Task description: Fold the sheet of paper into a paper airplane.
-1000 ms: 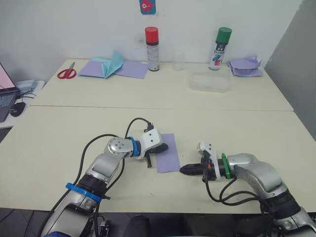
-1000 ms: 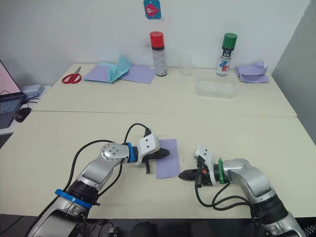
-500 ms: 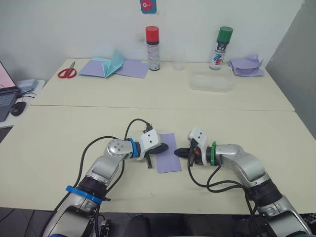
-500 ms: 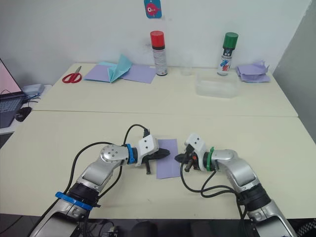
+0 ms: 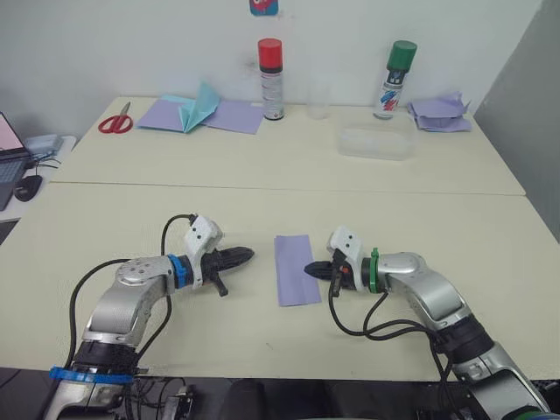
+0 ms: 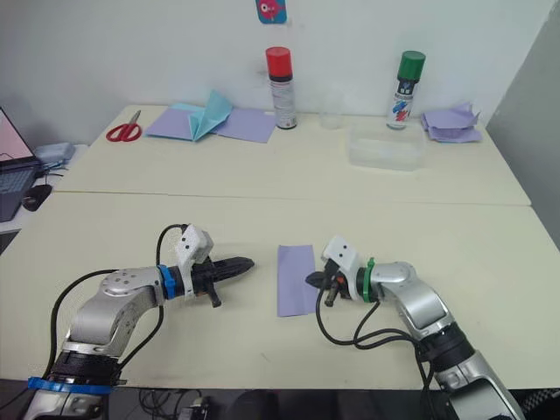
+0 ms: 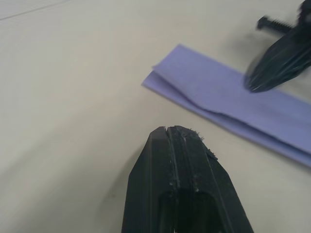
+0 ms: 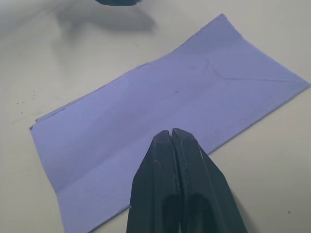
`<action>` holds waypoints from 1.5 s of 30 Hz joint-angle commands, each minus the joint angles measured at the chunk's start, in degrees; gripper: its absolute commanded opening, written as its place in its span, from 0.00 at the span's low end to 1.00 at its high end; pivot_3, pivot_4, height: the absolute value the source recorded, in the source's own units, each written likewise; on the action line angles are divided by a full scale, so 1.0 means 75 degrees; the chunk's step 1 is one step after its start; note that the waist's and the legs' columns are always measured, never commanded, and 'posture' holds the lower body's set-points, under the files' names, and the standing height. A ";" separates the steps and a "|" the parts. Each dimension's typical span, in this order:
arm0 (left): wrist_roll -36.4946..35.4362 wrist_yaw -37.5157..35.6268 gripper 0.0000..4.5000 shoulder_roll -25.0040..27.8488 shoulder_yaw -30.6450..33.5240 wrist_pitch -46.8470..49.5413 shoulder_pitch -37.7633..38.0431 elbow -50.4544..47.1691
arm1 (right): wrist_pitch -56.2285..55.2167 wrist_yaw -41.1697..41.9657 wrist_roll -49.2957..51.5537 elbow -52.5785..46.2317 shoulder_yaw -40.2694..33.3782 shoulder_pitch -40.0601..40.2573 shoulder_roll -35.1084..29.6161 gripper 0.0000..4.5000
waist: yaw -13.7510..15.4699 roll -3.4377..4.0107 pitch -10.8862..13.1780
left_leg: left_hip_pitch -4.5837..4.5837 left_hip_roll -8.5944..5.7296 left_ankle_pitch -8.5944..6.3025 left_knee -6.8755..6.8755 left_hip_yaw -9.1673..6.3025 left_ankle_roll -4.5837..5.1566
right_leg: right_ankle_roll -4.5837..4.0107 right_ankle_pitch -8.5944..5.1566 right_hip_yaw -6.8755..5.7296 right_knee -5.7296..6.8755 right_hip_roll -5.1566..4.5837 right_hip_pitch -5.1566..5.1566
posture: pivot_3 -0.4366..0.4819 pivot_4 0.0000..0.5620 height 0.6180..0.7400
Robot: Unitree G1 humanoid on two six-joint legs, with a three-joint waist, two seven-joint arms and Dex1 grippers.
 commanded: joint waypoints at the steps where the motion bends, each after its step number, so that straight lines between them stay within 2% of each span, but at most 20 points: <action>1: -0.0297 -0.0010 0.00 -0.0035 0.0071 0.0246 0.0005 -0.0402 | 0.0122 0.0008 -0.0019 0.0214 -0.0052 -0.0034 0.0054 0.01 | 0.0003 -0.0005 0.0013 | 0.0000 0.0000 0.0000 0.0000 -0.0001 0.0000 | -0.0001 0.0001 -0.0001 0.0000 0.0000 0.0000 | 0.48 0.27 1.00; 17: 0.0350 0.0003 0.00 -0.0258 -0.0828 -0.0158 -0.0095 -0.0153 | 0.0705 -0.0105 0.0308 -0.0128 -0.0540 -0.0032 0.0153 0.01 | 0.0023 -0.0001 0.0022 | -0.0013 -0.0002 0.0001 0.0000 -0.0001 -0.0002 | -0.0005 0.0003 -0.0001 0.0000 0.0000 -0.0013 | 0.48 0.27 1.00; 24: 0.0424 -0.0055 0.00 -0.0302 -0.0911 -0.0325 -0.0269 0.0070 | 0.1682 -0.0291 0.1026 -0.0834 -0.1249 -0.0161 0.0126 0.01 | 0.0057 0.0002 0.0031 | -0.0036 -0.0004 0.0002 0.0001 0.0001 -0.0003 | -0.0006 0.0003 0.0000 0.0005 0.0000 -0.0039 | 0.48 0.27 1.00; 45: 0.0659 -0.0259 0.00 -0.0826 -0.1264 -0.0723 -0.0990 0.0664 | 0.2332 -0.0736 0.1496 -0.1718 -0.1741 0.0127 -0.0238 0.01 | 0.0081 0.0006 0.0040 | -0.0042 -0.0010 0.0002 0.0002 0.0003 -0.0004 | -0.0006 0.0004 0.0002 0.0007 0.0000 -0.0042 | 0.48 0.27 1.00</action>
